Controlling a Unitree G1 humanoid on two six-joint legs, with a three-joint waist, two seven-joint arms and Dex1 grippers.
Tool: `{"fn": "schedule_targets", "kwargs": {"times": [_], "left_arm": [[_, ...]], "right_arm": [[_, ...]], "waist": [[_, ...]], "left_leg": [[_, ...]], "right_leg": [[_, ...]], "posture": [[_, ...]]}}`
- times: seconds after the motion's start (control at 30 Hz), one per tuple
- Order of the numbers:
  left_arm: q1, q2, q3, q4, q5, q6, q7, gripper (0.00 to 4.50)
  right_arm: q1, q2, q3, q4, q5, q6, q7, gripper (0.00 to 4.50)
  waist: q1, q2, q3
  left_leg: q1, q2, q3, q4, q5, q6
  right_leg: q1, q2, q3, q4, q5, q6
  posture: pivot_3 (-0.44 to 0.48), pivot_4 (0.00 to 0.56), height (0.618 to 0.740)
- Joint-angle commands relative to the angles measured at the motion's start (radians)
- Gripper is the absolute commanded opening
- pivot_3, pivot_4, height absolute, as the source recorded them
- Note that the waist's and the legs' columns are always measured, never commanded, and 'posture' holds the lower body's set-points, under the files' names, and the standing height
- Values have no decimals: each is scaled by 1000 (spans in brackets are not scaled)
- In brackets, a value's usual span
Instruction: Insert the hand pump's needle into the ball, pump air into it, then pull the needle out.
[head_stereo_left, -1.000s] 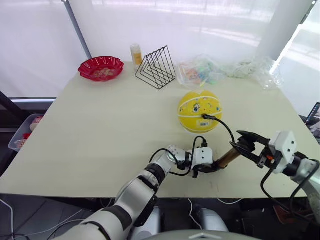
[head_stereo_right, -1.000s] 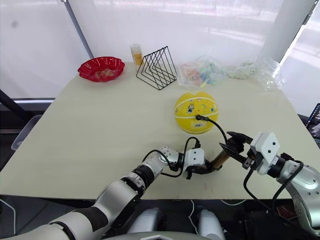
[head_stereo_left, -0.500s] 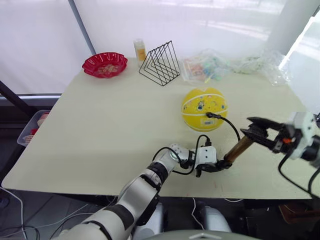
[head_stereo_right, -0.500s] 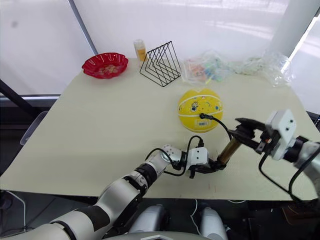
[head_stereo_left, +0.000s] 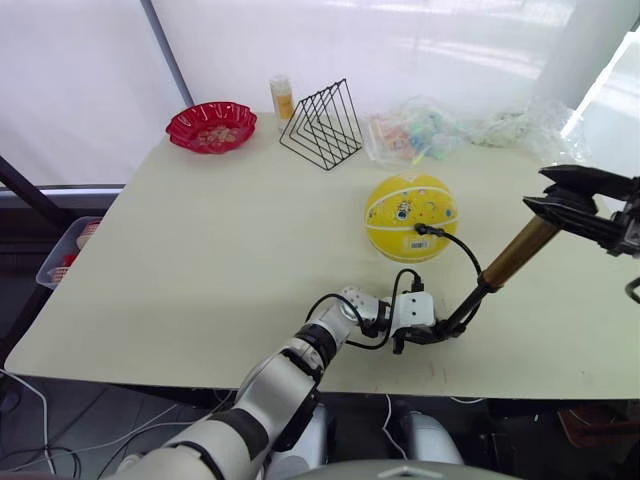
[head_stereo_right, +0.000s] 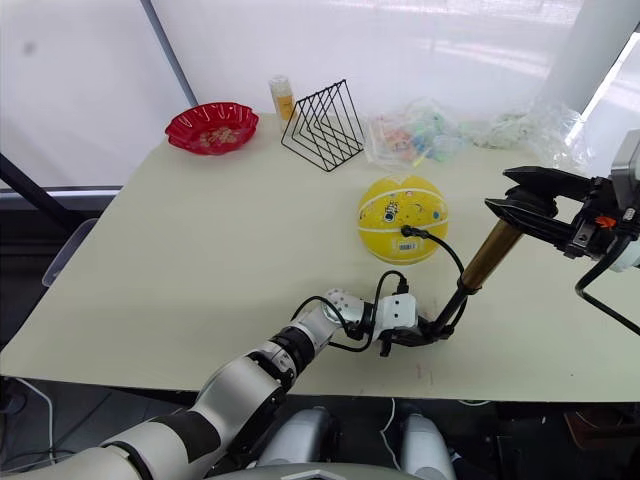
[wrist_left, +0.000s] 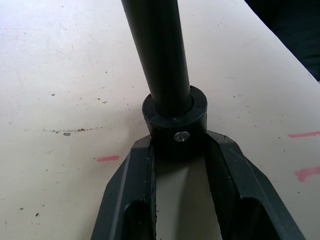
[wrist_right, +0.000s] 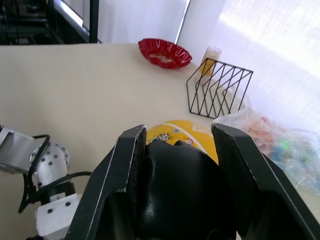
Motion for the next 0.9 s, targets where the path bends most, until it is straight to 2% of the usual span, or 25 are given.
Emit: {"fn": "schedule_targets", "kwargs": {"times": [0.03, 0.17, 0.27, 0.37, 0.5, 0.67, 0.9], "left_arm": [[56, 47, -64, 89, 84, 44, -12, 998], [55, 46, -63, 87, 81, 44, -14, 998], [54, 47, -62, 86, 80, 44, -13, 998], [54, 47, -62, 85, 80, 46, -11, 998], [53, 50, -61, 85, 78, 47, -8, 998], [51, 48, -55, 83, 72, 53, -3, 998], [50, 49, -50, 81, 67, 54, -6, 998]], "right_arm": [[37, 26, -59, -37, -49, -31, -20, 1573], [154, 93, 43, -45, -136, -79, 1, 1573], [192, 164, 155, -44, -177, -131, -8, 1573], [207, 226, 246, -17, -226, -184, -15, 1573], [241, 261, 325, 37, -325, -259, 3, 1572], [301, 280, 524, 136, -560, -414, 3, 1572], [321, 339, 560, 193, -591, -485, -19, 1572]], "waist": [[0, -1, 0], [-1, -8, -6], [-9, -17, -12], [-21, -18, -13], [-25, -16, -16], [-25, -19, -21], [-25, -18, -25]], "left_leg": [[0, 0, 0, 0, 0, 0], [1, 0, 0, 0, 0, 0], [4, 2, -1, -1, 0, 0], [13, 3, -1, -3, 0, 0], [14, 4, 0, -3, 0, 0], [15, 4, 0, -4, 0, 0], [15, 4, 1, -4, 0, 0]], "right_leg": [[0, 0, 0, 0, 0, 0], [0, 0, 1, 0, 0, 0], [1, 2, 1, 0, 0, 0], [10, 1, 4, 0, -3, -4], [10, 2, 5, 0, -3, -4], [10, 3, 4, 0, -3, -5], [10, 3, 1, 0, -3, -4]], "posture": [[0, 150, 737], [0, 150, 737], [0, 150, 737], [0, 150, 737], [0, 150, 737], [0, 150, 737], [0, 150, 737]]}}
